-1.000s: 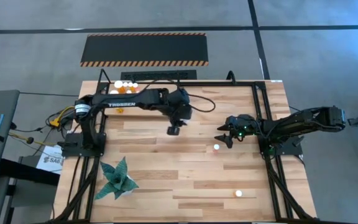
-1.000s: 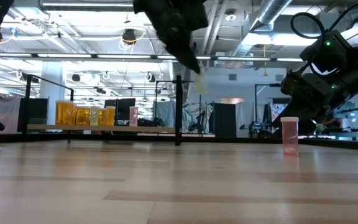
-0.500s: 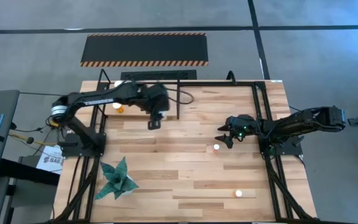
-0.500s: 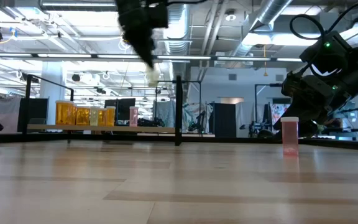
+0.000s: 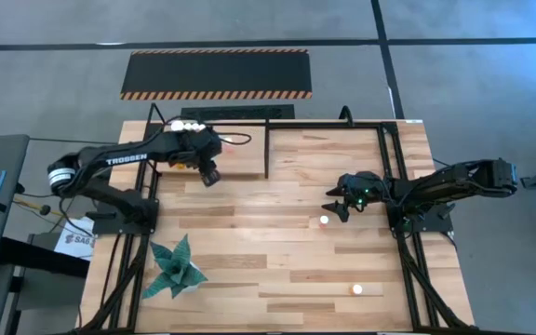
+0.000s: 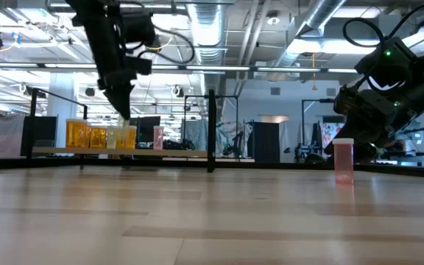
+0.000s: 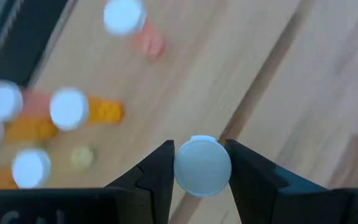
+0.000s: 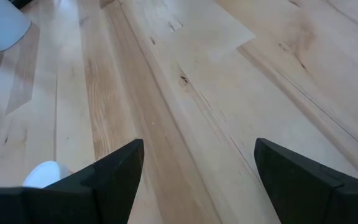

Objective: Pick and place medicine bottles onto shelf by color
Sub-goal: Put the yellow pill bottle aligned with the other yellow pill bottle on the shelf, then put the small orange pill bottle aligned with the other orange pill bottle on the shelf

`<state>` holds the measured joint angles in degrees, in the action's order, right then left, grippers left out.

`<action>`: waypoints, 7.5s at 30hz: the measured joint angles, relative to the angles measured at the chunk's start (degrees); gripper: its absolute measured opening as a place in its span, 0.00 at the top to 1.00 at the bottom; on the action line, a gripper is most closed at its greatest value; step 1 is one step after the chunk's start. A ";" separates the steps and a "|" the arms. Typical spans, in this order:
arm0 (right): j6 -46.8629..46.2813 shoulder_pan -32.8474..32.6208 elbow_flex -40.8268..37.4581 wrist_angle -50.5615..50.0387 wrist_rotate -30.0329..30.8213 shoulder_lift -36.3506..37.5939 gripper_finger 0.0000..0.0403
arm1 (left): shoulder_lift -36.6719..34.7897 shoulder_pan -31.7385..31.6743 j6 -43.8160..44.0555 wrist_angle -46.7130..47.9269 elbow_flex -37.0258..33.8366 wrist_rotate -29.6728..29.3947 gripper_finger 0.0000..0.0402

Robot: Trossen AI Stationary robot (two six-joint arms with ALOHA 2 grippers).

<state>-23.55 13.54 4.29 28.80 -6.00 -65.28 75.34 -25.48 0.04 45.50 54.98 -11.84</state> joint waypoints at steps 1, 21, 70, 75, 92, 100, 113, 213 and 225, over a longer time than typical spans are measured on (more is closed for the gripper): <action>0.00 0.00 0.00 -0.04 0.00 -0.02 0.19 | 0.36 -0.82 0.60 0.29 -0.39 0.00 0.69; 0.00 -0.02 0.00 -0.13 0.00 -0.01 0.19 | 0.71 -7.54 7.03 -3.44 -6.45 -1.79 0.69; 0.00 -0.02 0.00 -0.11 0.00 0.00 0.19 | -4.46 -7.17 13.17 -4.98 -4.74 -2.57 0.49; 0.00 -0.01 0.00 -0.11 0.00 0.00 0.19 | -2.17 -7.17 12.89 -5.91 -4.74 -3.56 0.49; 0.00 -0.02 0.00 -0.11 0.00 0.00 0.19 | -2.09 -7.30 13.97 -6.89 -7.63 -2.41 0.57; 0.00 0.00 0.00 -0.11 0.00 0.00 0.19 | -2.09 -7.30 13.13 -8.51 -7.63 -2.44 0.65; 0.00 -0.02 0.00 -0.11 0.00 0.00 0.19 | -2.20 -7.27 12.52 -5.93 -7.52 -2.85 0.72; 0.00 -0.01 0.01 -0.11 0.00 -0.02 0.19 | 9.98 -8.47 -8.44 -12.79 13.22 15.07 0.49; 0.00 -0.02 0.02 -0.11 0.00 -0.01 0.19 | 10.17 3.66 -11.39 -15.94 13.22 19.61 0.49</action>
<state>-23.55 13.52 4.32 28.69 -6.00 -65.28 85.52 -21.82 -11.35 29.56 68.20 7.77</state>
